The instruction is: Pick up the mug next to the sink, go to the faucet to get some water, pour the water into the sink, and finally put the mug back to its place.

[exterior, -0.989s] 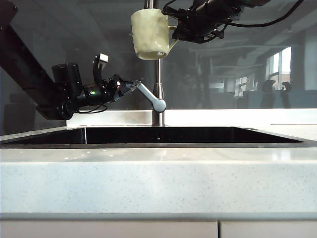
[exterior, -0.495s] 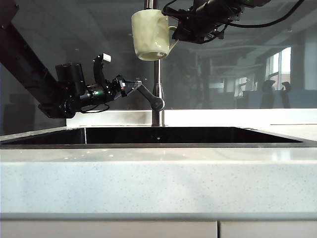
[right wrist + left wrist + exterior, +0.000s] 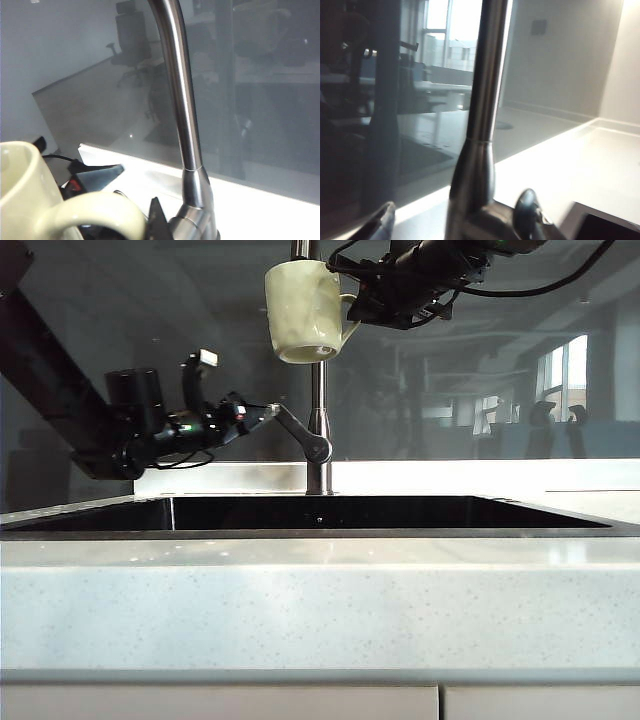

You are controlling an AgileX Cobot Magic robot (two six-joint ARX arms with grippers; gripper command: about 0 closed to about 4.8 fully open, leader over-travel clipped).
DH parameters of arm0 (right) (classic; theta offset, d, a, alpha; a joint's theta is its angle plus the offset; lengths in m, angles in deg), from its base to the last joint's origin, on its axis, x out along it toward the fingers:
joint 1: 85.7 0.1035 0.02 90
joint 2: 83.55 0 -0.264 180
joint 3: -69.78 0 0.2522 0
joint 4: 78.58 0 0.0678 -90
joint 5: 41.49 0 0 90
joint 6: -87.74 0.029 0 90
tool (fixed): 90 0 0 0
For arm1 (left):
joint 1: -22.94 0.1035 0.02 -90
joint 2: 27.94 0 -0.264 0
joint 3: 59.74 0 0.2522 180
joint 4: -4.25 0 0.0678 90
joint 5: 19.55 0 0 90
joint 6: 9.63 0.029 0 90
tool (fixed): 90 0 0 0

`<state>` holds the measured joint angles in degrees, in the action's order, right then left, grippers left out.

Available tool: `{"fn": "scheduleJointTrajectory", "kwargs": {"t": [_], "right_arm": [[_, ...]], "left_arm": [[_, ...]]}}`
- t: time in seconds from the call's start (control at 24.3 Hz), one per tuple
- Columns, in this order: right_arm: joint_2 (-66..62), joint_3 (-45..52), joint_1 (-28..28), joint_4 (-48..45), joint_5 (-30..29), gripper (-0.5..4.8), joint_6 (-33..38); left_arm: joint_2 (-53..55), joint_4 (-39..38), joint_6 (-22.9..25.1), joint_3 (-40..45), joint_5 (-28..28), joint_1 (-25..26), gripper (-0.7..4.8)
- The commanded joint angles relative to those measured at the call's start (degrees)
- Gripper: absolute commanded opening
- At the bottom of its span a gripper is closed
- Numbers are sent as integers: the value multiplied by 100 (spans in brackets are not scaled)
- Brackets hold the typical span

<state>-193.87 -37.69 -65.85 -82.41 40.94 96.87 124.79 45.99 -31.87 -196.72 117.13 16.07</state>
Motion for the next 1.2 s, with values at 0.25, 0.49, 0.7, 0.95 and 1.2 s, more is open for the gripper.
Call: {"fn": "scheduleJointTrajectory", "kwargs": {"t": [0.25,0.49,0.7,0.95,1.2], "right_arm": [[308,-81,-282,63,26,-7,-1058],[592,-81,-264,918,673,-7,-3574],[741,-81,-17,1095,1692,-6,-5490],[748,-81,345,1091,2603,-6,-7320],[748,-81,588,997,2850,-6,-8244]], "left_arm": [[-44,1257,-1182,-28,719,151,340],[-46,1506,-1602,-35,710,190,340],[-46,1537,-1600,-39,437,179,340],[-46,1537,-1600,-39,437,179,340],[-46,1534,-1615,-37,431,173,340]]}}
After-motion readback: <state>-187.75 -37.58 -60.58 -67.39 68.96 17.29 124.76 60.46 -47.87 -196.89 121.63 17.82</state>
